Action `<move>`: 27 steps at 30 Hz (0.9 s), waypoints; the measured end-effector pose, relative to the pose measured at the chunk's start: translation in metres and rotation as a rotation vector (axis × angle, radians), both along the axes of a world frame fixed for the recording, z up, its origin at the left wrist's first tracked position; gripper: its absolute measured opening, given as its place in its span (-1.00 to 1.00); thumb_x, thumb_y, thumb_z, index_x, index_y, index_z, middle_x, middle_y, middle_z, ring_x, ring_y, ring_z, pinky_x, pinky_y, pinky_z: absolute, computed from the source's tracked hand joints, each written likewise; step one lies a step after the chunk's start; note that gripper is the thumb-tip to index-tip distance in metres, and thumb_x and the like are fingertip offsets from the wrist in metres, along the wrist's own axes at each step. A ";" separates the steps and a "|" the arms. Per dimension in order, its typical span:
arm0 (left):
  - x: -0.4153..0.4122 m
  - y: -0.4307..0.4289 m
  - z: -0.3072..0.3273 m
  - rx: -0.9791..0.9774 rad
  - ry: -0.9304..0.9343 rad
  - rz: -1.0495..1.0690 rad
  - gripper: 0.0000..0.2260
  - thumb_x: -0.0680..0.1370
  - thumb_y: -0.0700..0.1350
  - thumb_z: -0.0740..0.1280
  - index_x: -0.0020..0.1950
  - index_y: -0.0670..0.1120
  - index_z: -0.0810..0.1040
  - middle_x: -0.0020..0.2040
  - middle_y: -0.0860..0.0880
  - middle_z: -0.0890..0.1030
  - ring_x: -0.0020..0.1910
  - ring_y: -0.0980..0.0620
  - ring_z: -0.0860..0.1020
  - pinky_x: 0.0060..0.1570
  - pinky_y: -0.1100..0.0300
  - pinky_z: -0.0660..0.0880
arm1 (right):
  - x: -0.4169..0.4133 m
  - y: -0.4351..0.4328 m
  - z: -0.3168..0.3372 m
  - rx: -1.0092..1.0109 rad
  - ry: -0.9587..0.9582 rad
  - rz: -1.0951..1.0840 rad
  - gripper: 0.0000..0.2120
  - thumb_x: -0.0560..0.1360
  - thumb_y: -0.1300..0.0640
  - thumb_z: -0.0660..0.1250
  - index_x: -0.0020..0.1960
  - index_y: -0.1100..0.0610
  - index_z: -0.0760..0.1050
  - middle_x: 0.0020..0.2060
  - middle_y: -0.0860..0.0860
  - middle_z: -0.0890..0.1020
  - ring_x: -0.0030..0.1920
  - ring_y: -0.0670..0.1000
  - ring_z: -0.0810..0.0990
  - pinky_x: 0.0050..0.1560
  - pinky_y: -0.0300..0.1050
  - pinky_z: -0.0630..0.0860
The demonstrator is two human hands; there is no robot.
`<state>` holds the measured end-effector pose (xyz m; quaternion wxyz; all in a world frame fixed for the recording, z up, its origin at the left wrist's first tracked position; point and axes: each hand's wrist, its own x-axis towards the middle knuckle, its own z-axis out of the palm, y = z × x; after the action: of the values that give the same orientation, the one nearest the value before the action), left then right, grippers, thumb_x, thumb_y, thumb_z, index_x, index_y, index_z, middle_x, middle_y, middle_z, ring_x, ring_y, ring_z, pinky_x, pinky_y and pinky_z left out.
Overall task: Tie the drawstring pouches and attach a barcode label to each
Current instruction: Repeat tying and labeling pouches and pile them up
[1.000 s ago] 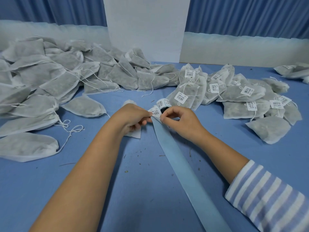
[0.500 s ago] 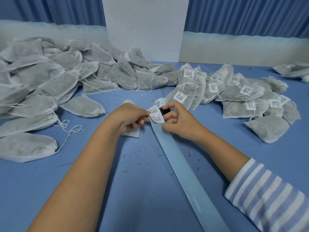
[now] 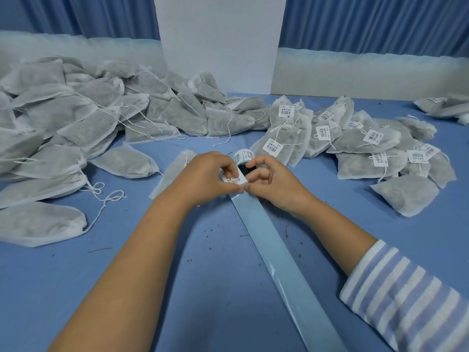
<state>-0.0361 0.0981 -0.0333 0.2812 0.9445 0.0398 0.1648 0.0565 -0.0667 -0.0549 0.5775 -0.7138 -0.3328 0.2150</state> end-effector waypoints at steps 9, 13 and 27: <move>-0.003 0.004 0.000 -0.196 0.057 0.004 -0.91 0.49 -0.11 0.50 -0.20 0.02 0.66 -0.31 0.19 0.61 -0.42 0.31 0.48 -0.33 0.51 0.36 | -0.001 -0.001 0.000 -0.049 -0.119 0.022 -0.61 0.44 0.39 0.36 0.07 -0.05 0.41 -0.07 0.00 0.63 -0.30 -0.01 0.48 -0.16 -0.23 0.49; -0.003 0.004 0.000 -0.225 0.032 0.039 -0.90 0.54 -0.16 0.42 -0.17 -0.01 0.62 -0.27 0.15 0.59 -0.44 0.32 0.47 -0.35 0.51 0.36 | -0.001 -0.001 0.001 -0.066 -0.086 0.015 -0.60 0.43 0.38 0.36 0.07 -0.05 0.40 -0.09 -0.08 0.64 -0.30 -0.03 0.54 -0.17 -0.20 0.54; -0.009 -0.001 0.006 -0.226 0.066 -0.054 -0.86 0.45 -0.21 0.47 -0.24 0.01 0.64 -0.35 0.26 0.62 -0.44 0.26 0.48 -0.31 0.46 0.41 | -0.005 0.007 0.007 -0.013 0.379 -0.077 -0.84 0.57 0.16 0.32 -0.13 0.19 0.60 -0.32 0.02 0.64 -0.40 -0.10 0.59 -0.41 -0.28 0.52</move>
<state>-0.0448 0.0975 -0.0270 0.3888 0.9124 0.0420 0.1206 0.0519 -0.0595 -0.0476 0.6329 -0.6766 -0.1890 0.3256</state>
